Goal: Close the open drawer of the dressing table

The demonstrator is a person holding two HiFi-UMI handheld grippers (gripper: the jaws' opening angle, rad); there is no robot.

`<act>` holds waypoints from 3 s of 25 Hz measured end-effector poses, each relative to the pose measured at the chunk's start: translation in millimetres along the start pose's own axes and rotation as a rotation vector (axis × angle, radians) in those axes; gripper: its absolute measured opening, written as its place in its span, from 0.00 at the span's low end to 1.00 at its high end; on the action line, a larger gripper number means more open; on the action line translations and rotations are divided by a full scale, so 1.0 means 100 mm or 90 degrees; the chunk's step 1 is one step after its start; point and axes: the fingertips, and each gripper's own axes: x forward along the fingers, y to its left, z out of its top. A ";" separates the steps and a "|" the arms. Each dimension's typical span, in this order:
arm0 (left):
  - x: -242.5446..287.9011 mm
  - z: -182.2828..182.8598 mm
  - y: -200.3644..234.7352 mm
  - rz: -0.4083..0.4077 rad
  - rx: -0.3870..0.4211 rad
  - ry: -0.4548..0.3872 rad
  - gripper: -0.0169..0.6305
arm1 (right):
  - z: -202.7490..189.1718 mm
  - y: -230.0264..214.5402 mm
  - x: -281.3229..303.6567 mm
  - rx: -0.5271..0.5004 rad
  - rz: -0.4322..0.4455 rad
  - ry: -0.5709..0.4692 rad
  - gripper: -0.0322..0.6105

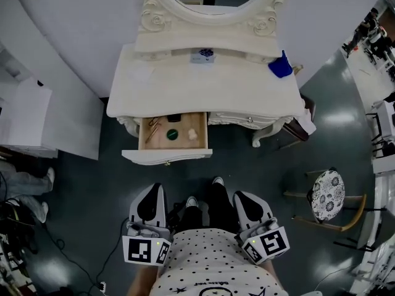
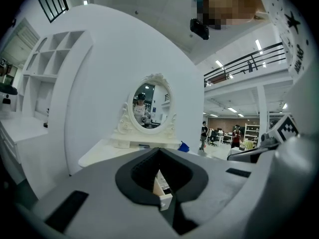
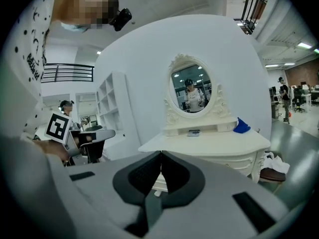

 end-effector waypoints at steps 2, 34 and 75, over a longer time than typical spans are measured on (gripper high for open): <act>0.15 0.03 0.00 0.017 -0.001 -0.005 0.04 | 0.08 -0.16 0.10 -0.007 0.011 0.001 0.06; 0.96 -0.84 0.46 0.229 0.033 0.171 0.05 | 0.49 -1.66 0.43 -0.030 0.061 0.009 0.06; 1.46 -3.46 1.12 0.192 -0.091 0.560 0.25 | 0.66 -1.80 0.72 -0.039 -0.001 0.040 0.06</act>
